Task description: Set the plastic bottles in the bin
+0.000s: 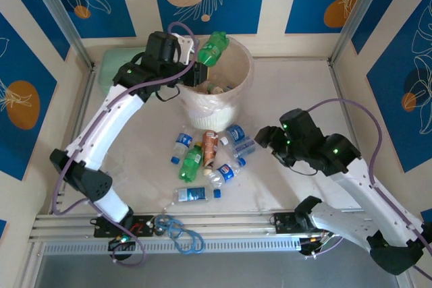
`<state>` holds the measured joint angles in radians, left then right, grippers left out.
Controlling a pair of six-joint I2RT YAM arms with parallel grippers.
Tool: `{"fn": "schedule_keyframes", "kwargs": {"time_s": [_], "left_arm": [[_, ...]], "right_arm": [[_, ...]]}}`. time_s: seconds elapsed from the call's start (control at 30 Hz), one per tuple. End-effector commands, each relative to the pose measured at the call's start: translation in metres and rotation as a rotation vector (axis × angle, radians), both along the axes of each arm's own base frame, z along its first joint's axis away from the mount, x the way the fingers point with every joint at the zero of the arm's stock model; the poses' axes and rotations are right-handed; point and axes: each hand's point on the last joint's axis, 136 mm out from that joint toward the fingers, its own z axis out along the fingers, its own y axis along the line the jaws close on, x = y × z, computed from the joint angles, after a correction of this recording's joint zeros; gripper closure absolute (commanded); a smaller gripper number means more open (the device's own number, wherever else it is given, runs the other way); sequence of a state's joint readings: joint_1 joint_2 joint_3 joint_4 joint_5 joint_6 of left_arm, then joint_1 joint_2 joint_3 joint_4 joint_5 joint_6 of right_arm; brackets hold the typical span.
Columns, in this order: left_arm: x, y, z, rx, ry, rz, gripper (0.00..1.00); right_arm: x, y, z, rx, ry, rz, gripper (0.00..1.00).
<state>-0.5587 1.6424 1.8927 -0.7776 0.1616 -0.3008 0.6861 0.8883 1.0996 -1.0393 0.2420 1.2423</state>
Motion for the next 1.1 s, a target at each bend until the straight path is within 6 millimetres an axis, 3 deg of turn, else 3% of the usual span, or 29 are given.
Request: {"fn": "schedule_keyframes", "kwargs": {"time_s": [0.0,0.1,0.3,0.5,0.7,0.8,0.87,1.07], "left_arm": [[0.003,0.015,-0.007,0.078,0.011,0.045,0.82],[0.004,0.016,-0.007,0.075,0.01,0.049,0.54],[-0.002,0.022,0.017,0.036,-0.048,0.066,0.27],[-0.027,0.037,0.044,-0.016,-0.095,0.08,0.18],[-0.075,0.063,0.05,-0.075,-0.127,0.081,0.16],[-0.101,0.086,0.032,-0.054,-0.114,0.113,0.15],[-0.117,0.099,0.009,-0.019,-0.075,0.128,0.15],[-0.173,0.101,-0.067,-0.009,0.112,0.011,0.23]], "right_arm": [[-0.006,0.006,-0.013,-0.06,0.037,0.008,0.31],[-0.014,0.02,-0.021,-0.14,0.052,0.073,0.31],[-0.026,0.041,-0.036,-0.27,0.095,0.15,0.31],[-0.025,0.047,-0.051,-0.26,0.136,0.12,0.3],[-0.02,0.045,-0.052,-0.248,0.141,0.106,0.3],[-0.021,0.043,-0.056,-0.255,0.154,0.101,0.3],[-0.022,0.041,-0.06,-0.257,0.166,0.095,0.3],[-0.022,0.035,-0.071,-0.238,0.196,0.066,0.3]]}}
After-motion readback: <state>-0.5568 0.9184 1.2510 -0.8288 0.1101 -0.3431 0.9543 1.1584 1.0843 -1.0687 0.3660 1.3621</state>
